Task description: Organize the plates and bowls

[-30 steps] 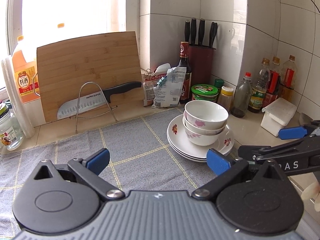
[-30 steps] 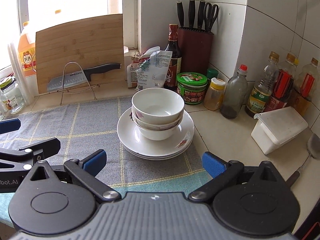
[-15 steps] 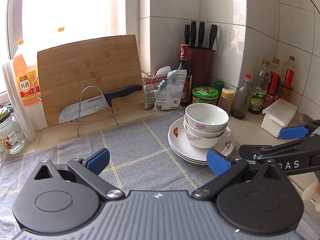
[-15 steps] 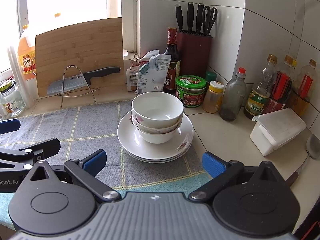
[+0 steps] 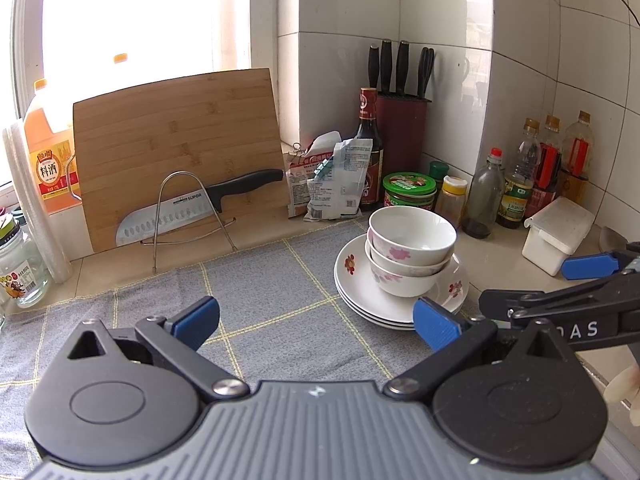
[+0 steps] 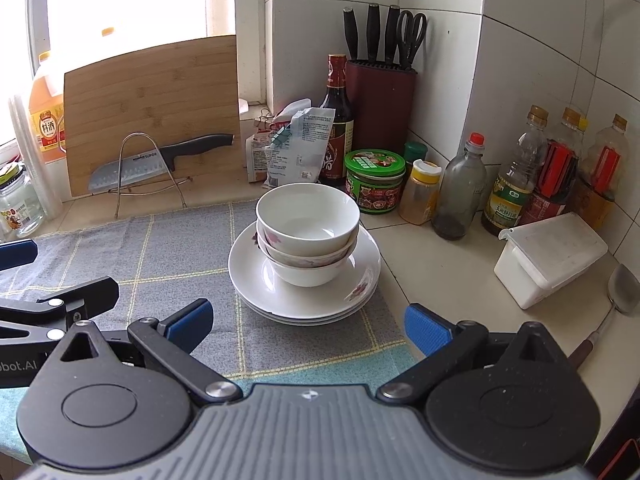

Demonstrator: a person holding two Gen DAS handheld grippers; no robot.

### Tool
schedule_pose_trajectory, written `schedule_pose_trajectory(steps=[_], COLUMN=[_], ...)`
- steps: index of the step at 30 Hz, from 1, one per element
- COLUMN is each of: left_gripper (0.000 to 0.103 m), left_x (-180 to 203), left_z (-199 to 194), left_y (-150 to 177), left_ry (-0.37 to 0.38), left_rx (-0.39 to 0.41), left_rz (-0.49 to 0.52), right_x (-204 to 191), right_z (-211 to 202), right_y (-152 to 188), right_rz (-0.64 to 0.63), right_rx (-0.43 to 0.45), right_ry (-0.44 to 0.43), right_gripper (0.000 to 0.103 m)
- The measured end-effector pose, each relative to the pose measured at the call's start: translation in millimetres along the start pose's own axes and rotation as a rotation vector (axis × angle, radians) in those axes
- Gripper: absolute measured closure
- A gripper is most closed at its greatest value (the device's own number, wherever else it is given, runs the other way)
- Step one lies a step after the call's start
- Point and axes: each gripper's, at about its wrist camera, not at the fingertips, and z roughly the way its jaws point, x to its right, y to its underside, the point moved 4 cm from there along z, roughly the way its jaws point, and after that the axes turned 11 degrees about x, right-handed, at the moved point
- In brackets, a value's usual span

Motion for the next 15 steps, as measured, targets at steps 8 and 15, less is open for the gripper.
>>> schedule_pose_trajectory(steps=[8, 15], left_gripper=[0.001, 0.001], left_x=[1.6, 2.4], left_z=[0.9, 1.3], left_y=[0.9, 0.9], left_ry=[0.001, 0.003], left_rx=[-0.001, -0.003], left_rz=[0.0, -0.001], right_x=[1.6, 2.7], right_z=[0.3, -0.2], right_y=[0.3, 0.3], right_rz=[-0.004, -0.006], right_rx=[0.001, 0.0], right_ry=[0.006, 0.011], right_gripper=[0.0, 0.0])
